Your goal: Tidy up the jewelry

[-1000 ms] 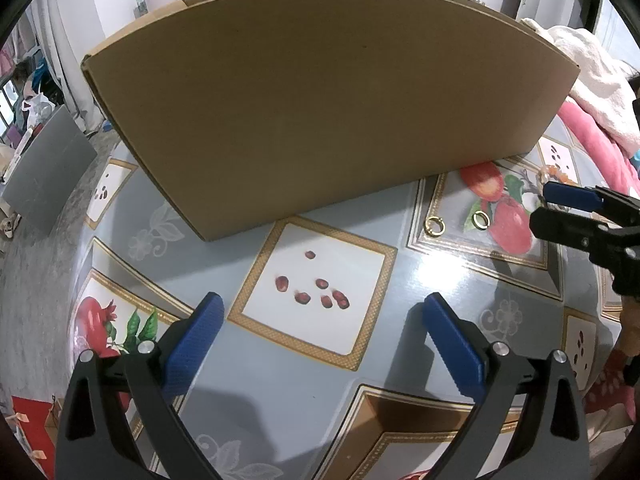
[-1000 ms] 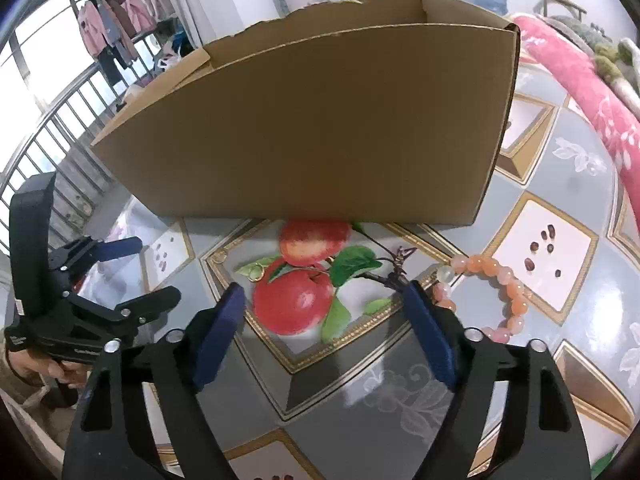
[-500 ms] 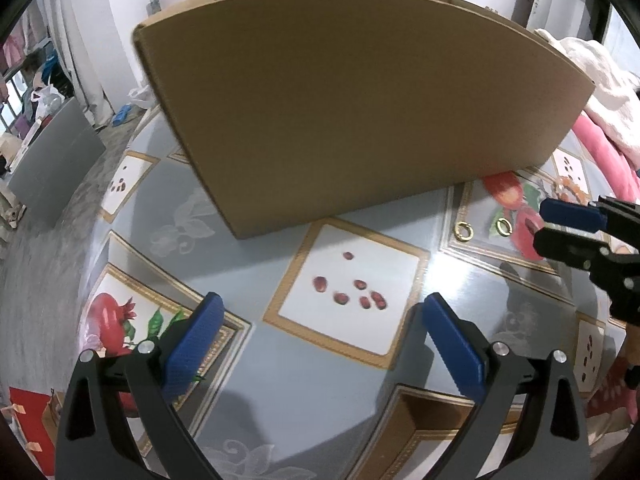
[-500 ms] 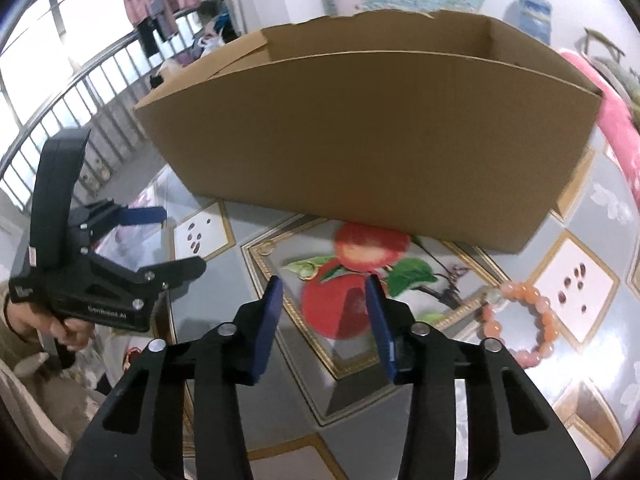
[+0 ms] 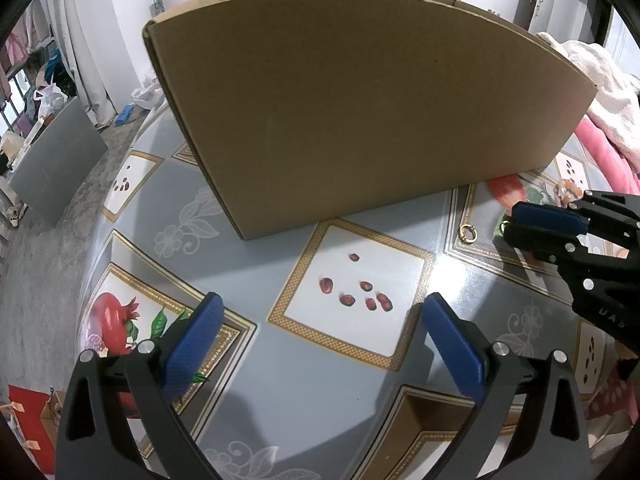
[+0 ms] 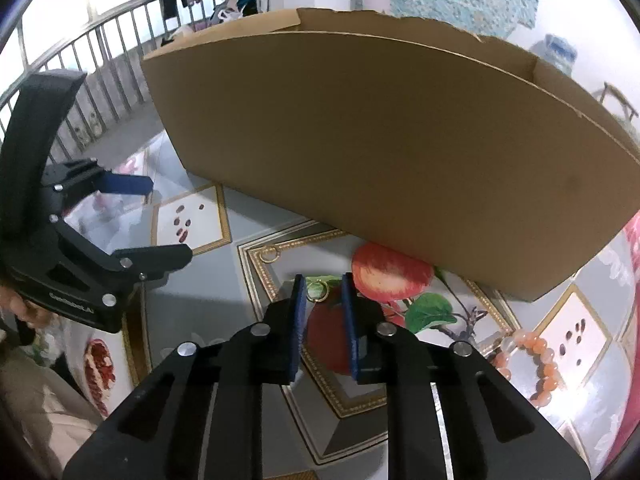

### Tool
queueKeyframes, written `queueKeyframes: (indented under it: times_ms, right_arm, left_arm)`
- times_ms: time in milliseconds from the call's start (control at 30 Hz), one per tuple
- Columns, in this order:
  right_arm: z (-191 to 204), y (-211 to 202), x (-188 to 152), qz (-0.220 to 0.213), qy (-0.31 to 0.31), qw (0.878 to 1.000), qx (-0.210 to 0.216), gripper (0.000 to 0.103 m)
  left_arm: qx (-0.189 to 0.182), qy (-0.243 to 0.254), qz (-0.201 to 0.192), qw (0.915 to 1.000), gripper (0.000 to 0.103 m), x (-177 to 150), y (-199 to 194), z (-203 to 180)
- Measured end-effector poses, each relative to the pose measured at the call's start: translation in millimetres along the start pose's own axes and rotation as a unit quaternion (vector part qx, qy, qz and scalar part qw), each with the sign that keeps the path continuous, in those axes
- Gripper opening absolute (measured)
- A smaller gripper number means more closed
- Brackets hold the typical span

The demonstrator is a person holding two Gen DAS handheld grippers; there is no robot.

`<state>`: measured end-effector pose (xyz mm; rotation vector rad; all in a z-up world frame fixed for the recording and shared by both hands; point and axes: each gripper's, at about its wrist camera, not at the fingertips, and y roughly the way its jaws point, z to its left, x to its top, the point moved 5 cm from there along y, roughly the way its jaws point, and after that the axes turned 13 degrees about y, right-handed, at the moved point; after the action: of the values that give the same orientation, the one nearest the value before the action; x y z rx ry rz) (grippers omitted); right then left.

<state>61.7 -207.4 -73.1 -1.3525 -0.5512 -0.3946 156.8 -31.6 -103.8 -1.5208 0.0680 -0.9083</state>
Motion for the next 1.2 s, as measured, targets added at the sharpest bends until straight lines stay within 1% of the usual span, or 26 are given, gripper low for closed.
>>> queueKeyframes:
  times_ms: [67,233,467,567,700,800,900,1000,1067,1100,1167,1200]
  right_arm:
    - [2.3,-0.5,-1.6,0.0,-0.006,1.0,-0.003,0.009]
    - [11.2,5.7,-3.6,-0.002,-0.001,1.0,-0.006,0.008]
    - [-2.8,-4.8,-13.4,0.003,0.028,1.0,-0.012,0.008]
    - [-8.8,-12.6,-23.7,0.005,0.04,0.999,-0.02,0.008]
    - [-17.2,-17.0,-32.3,0.007,0.058,0.998,-0.026,0.008]
    - [-19.7,-17.9,-35.1,0.003,0.068,0.997,-0.024,0.008]
    - [-20.9,-17.7,-37.0,-0.001,0.073,0.997,-0.024,0.008]
    - [-24.3,-21.0,-38.5,-0.005,0.075,0.997,-0.023,0.008]
    - [-26.5,-21.7,-38.9,-0.006,0.077,0.997,-0.023,0.008]
    - [-24.4,-19.8,-38.1,-0.006,0.078,0.997,-0.024,0.008]
    - [-25.5,-20.0,-39.2,-0.007,0.079,0.997,-0.024,0.008]
    - [-26.3,-20.9,-40.2,-0.008,0.08,0.996,-0.024,0.008]
  left_arm:
    - [0.0,0.0,-0.001,1.0,0.098,1.4,0.6,0.4]
    - [0.002,-0.002,-0.003,1.0,0.098,-4.1,0.9,1.4]
    - [0.005,0.001,-0.015,0.9999,0.097,-9.7,-5.2,-1.9]
    - [0.011,0.02,-0.028,0.9993,0.097,-10.3,-11.6,-9.2]
    - [-0.006,0.032,-0.054,0.998,0.097,-3.8,-22.3,-22.2]
    - [-0.018,0.039,-0.064,0.997,0.096,3.3,-26.3,-32.0]
    - [-0.033,0.044,-0.067,0.9963,0.089,9.0,-26.9,-40.1]
    - [-0.043,0.046,-0.068,0.9957,0.081,12.7,-25.0,-46.7]
    - [-0.054,0.042,-0.071,0.9952,0.072,14.8,-23.6,-47.9]
    - [-0.06,0.04,-0.072,0.9948,0.07,15.4,-23.5,-49.2]
    - [-0.071,0.037,-0.077,0.9938,0.062,15.6,-24.6,-51.0]
    - [-0.078,0.035,-0.077,0.9933,0.06,16.8,-23.1,-52.8]
